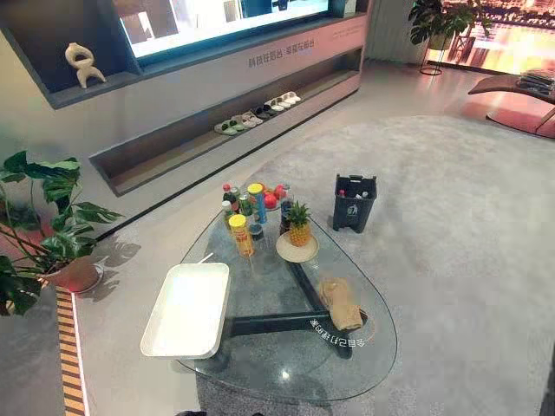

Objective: Wipe the table with a cloth and put it in the basket.

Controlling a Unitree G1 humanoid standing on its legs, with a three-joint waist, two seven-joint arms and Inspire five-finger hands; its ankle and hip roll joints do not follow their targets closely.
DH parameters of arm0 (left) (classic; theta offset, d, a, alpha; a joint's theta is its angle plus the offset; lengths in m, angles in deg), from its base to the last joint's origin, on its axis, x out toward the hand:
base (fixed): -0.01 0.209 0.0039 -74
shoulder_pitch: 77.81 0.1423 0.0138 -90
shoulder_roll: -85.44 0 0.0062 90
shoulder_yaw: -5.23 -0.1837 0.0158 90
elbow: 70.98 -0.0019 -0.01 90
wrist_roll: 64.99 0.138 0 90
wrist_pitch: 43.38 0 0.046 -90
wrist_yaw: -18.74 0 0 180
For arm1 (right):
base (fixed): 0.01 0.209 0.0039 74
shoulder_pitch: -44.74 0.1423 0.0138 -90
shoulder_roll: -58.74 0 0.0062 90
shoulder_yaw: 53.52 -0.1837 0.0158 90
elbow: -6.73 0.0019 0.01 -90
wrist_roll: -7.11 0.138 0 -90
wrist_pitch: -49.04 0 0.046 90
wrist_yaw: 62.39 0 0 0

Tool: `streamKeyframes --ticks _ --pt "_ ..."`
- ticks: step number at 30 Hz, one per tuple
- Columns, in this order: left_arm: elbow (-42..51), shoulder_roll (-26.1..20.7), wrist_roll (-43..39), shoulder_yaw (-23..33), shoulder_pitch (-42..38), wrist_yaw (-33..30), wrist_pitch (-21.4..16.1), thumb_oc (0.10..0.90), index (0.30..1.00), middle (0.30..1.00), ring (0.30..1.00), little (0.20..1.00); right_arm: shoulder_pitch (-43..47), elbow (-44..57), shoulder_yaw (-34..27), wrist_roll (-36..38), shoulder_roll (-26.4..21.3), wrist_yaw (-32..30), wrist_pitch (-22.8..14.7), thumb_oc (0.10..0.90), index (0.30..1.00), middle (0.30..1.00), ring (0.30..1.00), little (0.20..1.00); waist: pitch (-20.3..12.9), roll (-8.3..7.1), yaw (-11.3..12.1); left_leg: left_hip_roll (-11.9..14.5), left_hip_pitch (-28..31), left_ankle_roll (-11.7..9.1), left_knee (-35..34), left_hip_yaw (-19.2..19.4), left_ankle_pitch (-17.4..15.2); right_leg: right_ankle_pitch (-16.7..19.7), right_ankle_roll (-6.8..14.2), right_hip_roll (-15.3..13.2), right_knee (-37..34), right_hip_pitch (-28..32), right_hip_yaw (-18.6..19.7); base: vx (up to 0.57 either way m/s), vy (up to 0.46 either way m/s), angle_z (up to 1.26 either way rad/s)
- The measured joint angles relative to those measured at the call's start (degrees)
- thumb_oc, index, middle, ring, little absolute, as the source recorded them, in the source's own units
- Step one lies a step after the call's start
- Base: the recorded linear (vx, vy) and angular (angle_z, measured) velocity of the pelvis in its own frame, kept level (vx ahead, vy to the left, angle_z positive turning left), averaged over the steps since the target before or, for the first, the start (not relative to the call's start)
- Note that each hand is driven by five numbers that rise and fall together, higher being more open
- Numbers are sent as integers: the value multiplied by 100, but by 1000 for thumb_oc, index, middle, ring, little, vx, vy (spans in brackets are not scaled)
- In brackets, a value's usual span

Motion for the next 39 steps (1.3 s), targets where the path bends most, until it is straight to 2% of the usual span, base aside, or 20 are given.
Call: streamKeyframes --ticks 39 --pt "2 -4 -9 45 4 -104 -1 800 900 900 900 900 0 -1 -58 20 0 -62 6 800 900 900 900 900 10 -26 3 -1 25 -21 25 -6 14 0 0 1 0 29 -3 4 -1 -2"
